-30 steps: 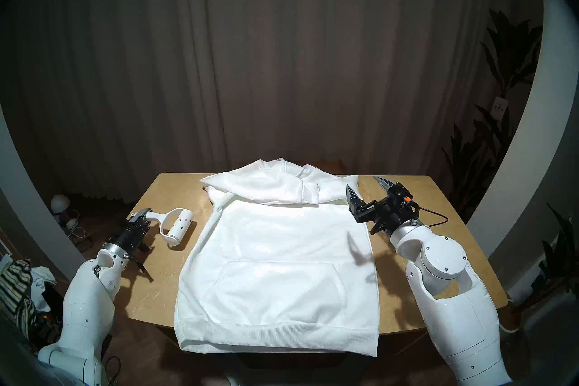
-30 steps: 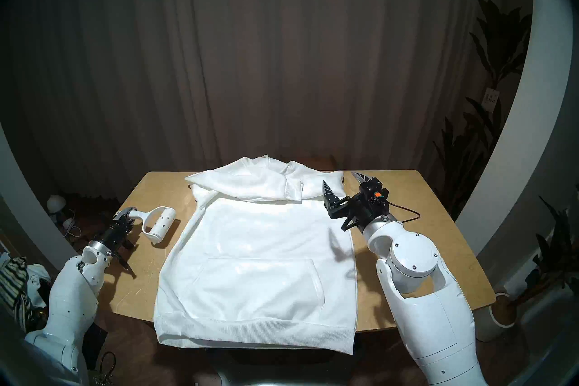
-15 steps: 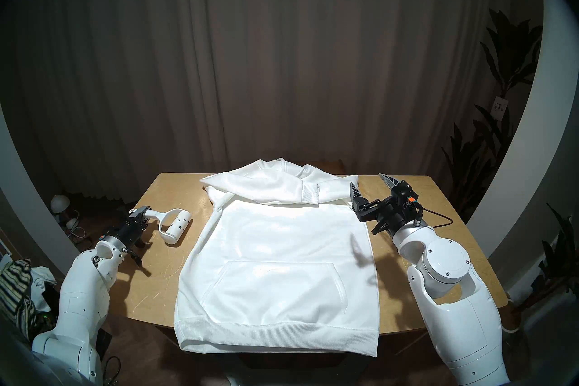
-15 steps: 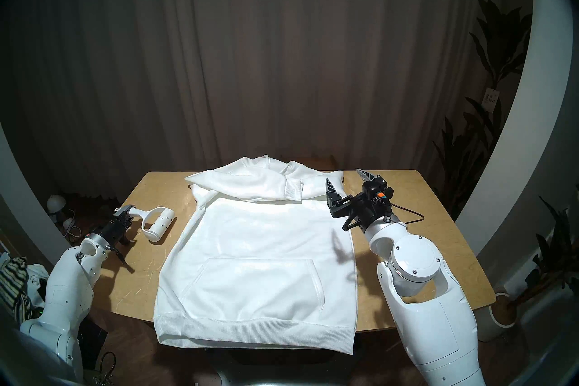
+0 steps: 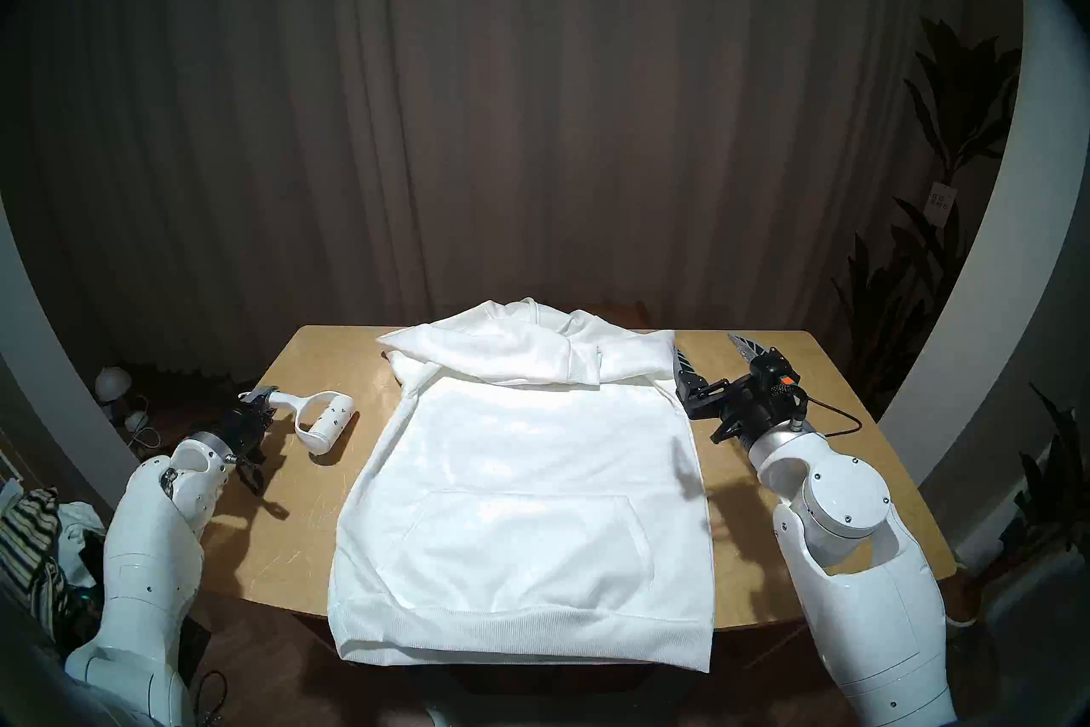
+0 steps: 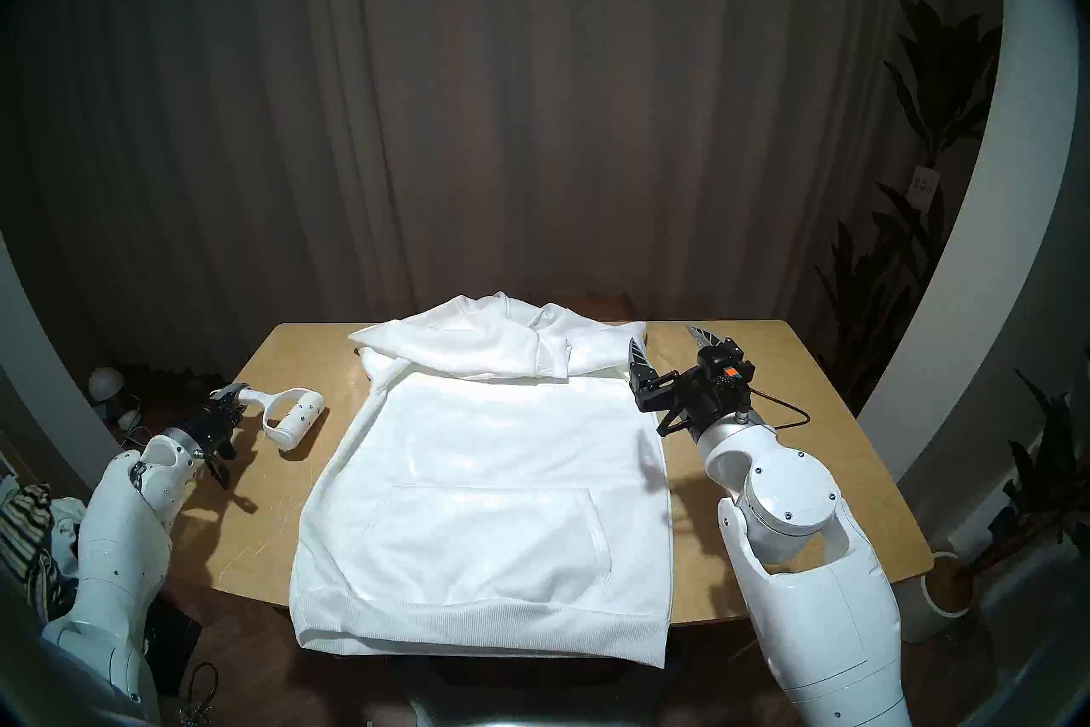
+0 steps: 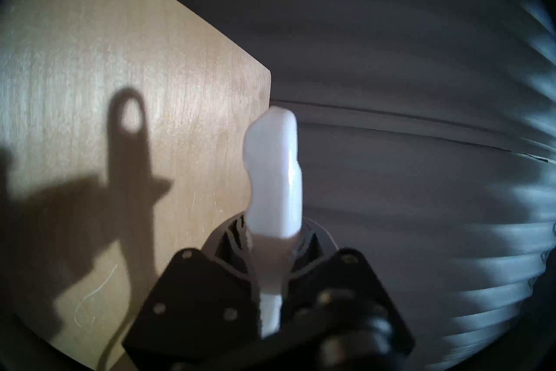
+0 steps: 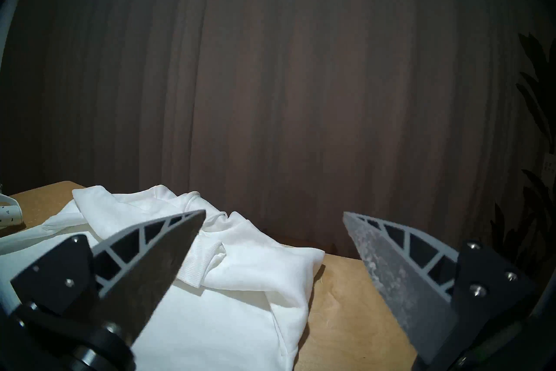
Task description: Use the fur roller to clean a top
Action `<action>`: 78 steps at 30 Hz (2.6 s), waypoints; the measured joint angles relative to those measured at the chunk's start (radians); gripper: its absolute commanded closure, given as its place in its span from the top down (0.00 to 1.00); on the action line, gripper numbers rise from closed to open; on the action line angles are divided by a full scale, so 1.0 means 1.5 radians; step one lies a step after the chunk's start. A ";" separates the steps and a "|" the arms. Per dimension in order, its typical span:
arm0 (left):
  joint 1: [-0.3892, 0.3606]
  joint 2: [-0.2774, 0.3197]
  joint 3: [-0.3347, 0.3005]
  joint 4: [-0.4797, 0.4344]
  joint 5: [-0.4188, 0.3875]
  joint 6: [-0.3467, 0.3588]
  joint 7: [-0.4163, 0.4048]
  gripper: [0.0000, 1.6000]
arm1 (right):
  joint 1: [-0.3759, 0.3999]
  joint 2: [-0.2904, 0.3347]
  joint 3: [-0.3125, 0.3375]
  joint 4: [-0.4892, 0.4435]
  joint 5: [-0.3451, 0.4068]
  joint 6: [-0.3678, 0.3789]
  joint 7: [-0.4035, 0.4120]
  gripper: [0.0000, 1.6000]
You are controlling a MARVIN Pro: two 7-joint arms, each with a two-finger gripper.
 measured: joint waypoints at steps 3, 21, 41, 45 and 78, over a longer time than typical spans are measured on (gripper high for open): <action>0.007 -0.008 -0.008 -0.022 -0.010 -0.024 0.039 0.00 | 0.001 -0.006 0.006 0.004 0.015 0.000 -0.002 1.00; 0.056 -0.039 -0.034 -0.174 -0.057 -0.147 0.273 0.00 | 0.023 -0.019 0.006 0.034 0.050 -0.014 0.015 1.00; 0.049 -0.025 -0.002 -0.118 -0.021 -0.102 0.217 0.00 | 0.003 -0.025 0.015 0.019 0.052 -0.018 0.016 1.00; 0.050 -0.024 -0.004 -0.117 -0.013 -0.106 0.211 0.33 | -0.001 -0.026 0.011 0.012 0.051 -0.014 0.011 1.00; 0.125 -0.032 -0.018 -0.305 0.025 -0.227 0.404 1.00 | 0.005 -0.024 0.014 0.006 0.052 0.010 0.007 1.00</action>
